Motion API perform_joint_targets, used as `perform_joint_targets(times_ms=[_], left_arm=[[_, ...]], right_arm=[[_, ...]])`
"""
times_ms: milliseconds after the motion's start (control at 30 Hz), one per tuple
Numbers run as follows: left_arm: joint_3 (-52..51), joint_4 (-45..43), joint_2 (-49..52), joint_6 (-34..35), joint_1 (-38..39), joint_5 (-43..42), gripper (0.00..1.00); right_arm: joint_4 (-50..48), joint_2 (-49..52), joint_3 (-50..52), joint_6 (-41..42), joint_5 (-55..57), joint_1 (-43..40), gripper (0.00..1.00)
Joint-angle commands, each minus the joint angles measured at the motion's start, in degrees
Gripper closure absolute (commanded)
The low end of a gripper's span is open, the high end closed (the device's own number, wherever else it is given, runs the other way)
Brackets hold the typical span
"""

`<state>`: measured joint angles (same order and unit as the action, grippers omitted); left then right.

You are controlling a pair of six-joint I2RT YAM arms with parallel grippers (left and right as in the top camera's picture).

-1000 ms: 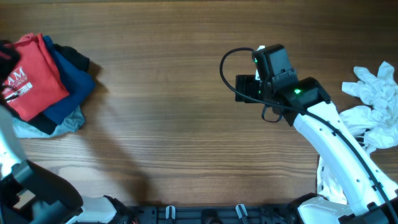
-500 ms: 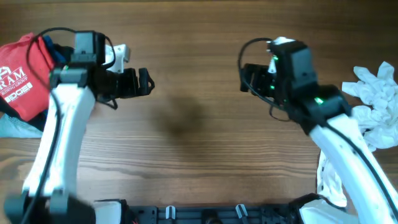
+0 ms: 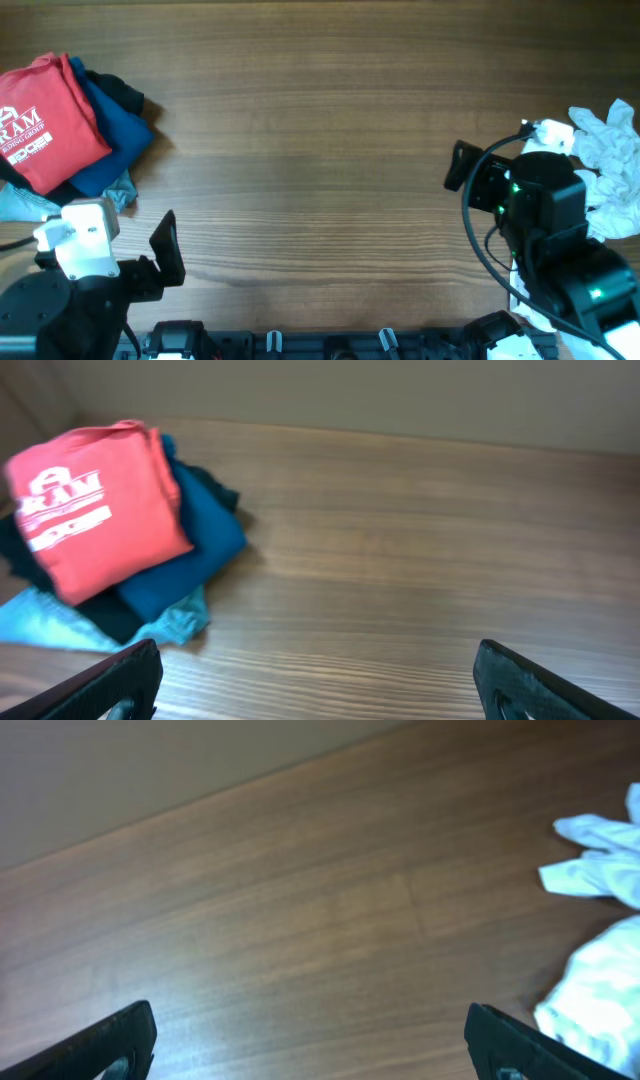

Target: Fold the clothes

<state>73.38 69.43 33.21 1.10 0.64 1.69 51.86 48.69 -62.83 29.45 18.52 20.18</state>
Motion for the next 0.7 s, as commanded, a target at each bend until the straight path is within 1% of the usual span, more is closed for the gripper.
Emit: perform_joint_targets(times_ms=[0,300,333,433,467,600,667], left_arm=[[-3.39,-0.33,-0.22,-0.85,0.0,5.44,0.0],[-3.41,1.29,0.44,-0.7,0.0,5.03,0.0],[-3.41,1.4,0.44,-0.7,0.0,5.03,0.0],[-3.41,1.38,0.44,-0.7,0.0,5.03,0.0],[-3.41,1.38,0.44,-0.7,0.0,5.03,0.0],[-3.41,1.4,0.44,-0.68,0.0,5.03,0.0],[-3.41,1.4,0.44,-0.7,0.0,5.03,0.0]], right_arm=[[-4.74,-0.04,5.09,2.1,-1.66,-0.02,0.0],[-4.44,-0.15,5.09,2.23,-4.55,-0.02,0.01],[-4.44,-0.17,5.09,2.21,-5.92,-0.02,0.0],[-4.44,-0.04,5.09,2.23,-14.6,-0.02,0.0],[-4.44,0.04,5.09,2.23,-15.43,-0.02,0.0],[-3.37,1.03,5.09,2.03,-14.25,-0.02,0.0],[-4.81,1.68,5.11,2.03,-13.84,-0.02,0.0]])
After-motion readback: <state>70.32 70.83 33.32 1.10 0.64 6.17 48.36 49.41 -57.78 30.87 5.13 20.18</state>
